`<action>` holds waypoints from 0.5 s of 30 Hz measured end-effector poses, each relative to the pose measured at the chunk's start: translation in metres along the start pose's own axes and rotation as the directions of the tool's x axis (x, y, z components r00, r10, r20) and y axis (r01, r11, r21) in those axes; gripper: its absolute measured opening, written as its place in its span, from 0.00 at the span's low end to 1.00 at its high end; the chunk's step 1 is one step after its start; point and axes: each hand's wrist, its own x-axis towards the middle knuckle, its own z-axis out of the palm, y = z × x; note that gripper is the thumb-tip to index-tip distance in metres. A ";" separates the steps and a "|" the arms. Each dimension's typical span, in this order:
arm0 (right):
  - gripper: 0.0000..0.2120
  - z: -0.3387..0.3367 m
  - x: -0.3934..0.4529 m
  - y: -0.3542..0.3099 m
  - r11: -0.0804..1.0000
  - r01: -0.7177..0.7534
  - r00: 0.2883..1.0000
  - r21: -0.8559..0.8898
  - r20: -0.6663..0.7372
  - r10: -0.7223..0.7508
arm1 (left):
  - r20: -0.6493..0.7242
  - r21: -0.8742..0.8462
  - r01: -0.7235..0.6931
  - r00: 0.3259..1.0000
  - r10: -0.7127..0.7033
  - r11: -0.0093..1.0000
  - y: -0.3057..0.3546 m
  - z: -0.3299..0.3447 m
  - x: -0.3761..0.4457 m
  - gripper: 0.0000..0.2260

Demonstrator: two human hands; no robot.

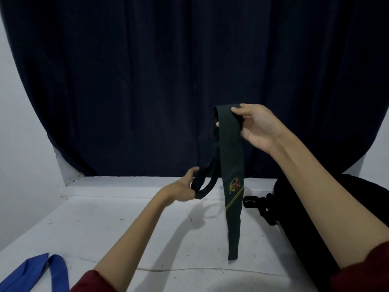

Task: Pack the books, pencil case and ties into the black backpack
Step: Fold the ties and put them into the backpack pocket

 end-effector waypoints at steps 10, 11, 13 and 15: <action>0.09 0.012 0.005 0.009 0.978 0.061 0.997 -0.200 -0.033 -0.069 | -0.287 -0.527 -0.360 0.928 0.238 0.769 0.084 -0.014 -0.028 0.16; 0.08 0.012 0.005 0.010 0.968 0.067 0.996 -0.242 -0.033 -0.078 | -0.244 -0.529 -0.346 0.937 0.251 0.775 0.084 -0.013 -0.027 0.17; 0.09 0.012 0.004 0.011 0.947 0.072 0.995 -0.313 -0.039 -0.088 | -0.187 -0.596 -0.328 0.944 0.271 0.733 0.084 -0.011 -0.025 0.16; 0.09 0.009 0.004 0.011 0.930 0.069 0.994 -0.360 -0.050 -0.094 | -0.175 -0.624 -0.328 0.943 0.282 0.709 0.087 -0.011 -0.027 0.13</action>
